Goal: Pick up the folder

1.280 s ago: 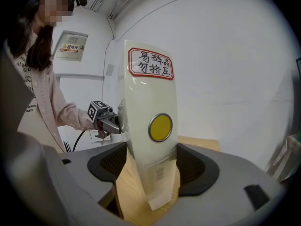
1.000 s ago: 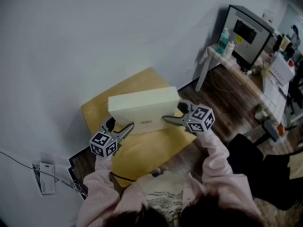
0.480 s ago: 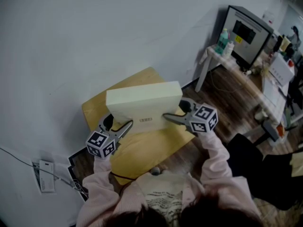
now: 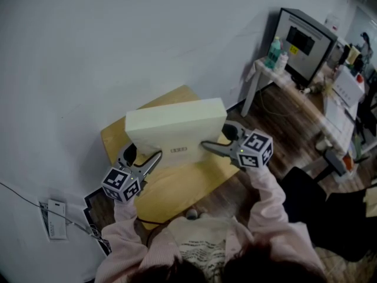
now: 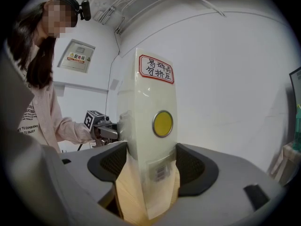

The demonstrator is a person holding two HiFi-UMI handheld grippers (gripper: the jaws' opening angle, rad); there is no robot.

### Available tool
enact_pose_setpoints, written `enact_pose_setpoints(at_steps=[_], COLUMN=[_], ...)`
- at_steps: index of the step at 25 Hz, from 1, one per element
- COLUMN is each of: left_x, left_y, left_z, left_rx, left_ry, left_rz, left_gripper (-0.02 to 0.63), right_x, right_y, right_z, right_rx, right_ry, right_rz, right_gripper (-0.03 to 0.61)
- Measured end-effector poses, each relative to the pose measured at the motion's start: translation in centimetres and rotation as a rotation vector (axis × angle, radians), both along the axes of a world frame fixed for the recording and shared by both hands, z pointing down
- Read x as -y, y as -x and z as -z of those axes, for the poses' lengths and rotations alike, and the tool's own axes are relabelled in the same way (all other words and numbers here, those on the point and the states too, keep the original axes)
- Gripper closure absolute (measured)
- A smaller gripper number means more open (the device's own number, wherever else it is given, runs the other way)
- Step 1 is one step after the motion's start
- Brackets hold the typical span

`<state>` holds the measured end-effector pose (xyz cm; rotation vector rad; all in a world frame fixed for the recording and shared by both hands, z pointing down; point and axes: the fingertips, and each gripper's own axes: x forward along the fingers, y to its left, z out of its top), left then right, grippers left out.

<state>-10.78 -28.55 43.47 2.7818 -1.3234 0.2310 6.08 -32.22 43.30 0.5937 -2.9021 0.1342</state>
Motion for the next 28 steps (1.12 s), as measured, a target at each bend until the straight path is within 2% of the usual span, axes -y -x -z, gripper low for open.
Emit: enact_pose_setpoints(at_steps=[9, 28], left_x=[-2.0, -5.6], left_y=[-1.3, -1.9], left_z=[2.7, 6.8], left_rx=[-0.027, -0.044], left_ry=[-0.053, -0.143], left_rz=[0.022, 0.073], left_gripper=[0.261, 0.261], right_x=[-1.8, -4.8], right_y=[-1.4, -2.0], right_z=[2.6, 6.6], right_rx=[0.072, 0.137], right_ry=[-0.026, -0.101], right_rz=[-0.012, -0.004], right_gripper=[0.247, 0.245])
